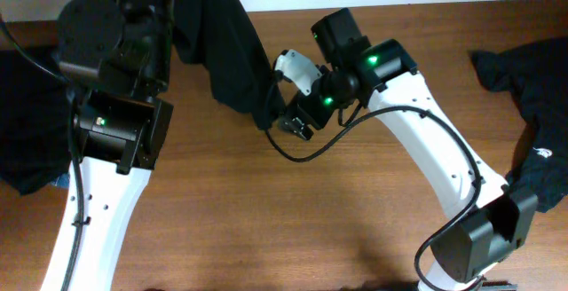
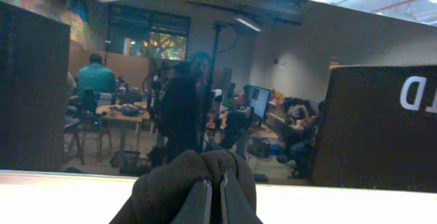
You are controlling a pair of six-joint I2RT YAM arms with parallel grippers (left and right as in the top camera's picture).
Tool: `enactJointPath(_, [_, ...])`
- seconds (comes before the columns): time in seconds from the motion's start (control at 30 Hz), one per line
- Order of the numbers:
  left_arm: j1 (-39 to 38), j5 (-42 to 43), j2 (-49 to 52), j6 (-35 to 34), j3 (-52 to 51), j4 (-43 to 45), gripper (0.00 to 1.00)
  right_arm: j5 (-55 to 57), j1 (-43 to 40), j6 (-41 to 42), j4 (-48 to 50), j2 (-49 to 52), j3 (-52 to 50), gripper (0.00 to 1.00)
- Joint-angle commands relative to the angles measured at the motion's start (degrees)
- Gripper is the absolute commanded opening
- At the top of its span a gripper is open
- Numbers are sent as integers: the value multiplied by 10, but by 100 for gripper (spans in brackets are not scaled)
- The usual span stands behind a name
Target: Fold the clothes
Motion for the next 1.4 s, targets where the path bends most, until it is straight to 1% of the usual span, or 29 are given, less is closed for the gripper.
enactJointPath(0.0, [-3, -15, -6, 12, 14, 14, 0, 10, 28, 4, 24, 3, -11, 92])
enactJointPath(0.1, [-3, -16, -6, 12, 14, 16, 0, 21, 45, 22, 55, 3, -24, 92])
enactJointPath(0.2, [-3, -16, -5, 12, 14, 23, 1, 80, 73, 80, 118, 5, -46, 92])
enactJointPath(0.57, [-3, -16, -4, 12, 14, 23, 0, 216, 132, 227, 250, 9, -79, 93])
enactJointPath(0.73, [-3, -16, -4, 12, 14, 23, 1, 227, 140, 256, 313, 9, -107, 92])
enactJointPath(0.77, [-3, -16, -4, 12, 14, 23, 1, 230, 140, 258, 323, 9, -112, 89])
enactJointPath(0.8, [-3, -16, -4, 12, 14, 23, 0, 235, 140, 260, 329, 9, -116, 82])
enactJointPath(0.83, [-3, -16, -4, 12, 14, 23, 0, 251, 140, 270, 334, 9, -119, 68])
enactJointPath(0.87, [-3, -16, -4, 12, 14, 22, 0, 274, 140, 275, 336, 9, -121, 45])
enactJointPath(0.9, [-3, -16, -4, 12, 14, 21, 1, 294, 140, 280, 337, 9, -121, 34])
enactJointPath(0.93, [-3, -16, -4, 12, 14, 18, 0, 323, 140, 285, 338, 9, -121, 25])
enactJointPath(1.03, [-3, -17, -4, 38, 14, 5, 1, 397, 139, 284, 347, 9, -120, 8])
enactJointPath(1.07, [-3, -17, -4, 39, 14, -1, 1, 407, 139, 283, 347, 9, -120, 4])
enactJointPath(1.2, [-1, -28, -4, 61, 14, -43, 1, 416, 130, 280, 347, 0, -120, 4])
enactJointPath(1.3, [0, -70, -4, 72, 14, -75, 1, 432, 114, 280, 347, -22, -120, 4])
enactJointPath(1.37, [0, -98, -4, 86, 14, -93, 1, 442, 95, 262, 342, -46, -119, 4])
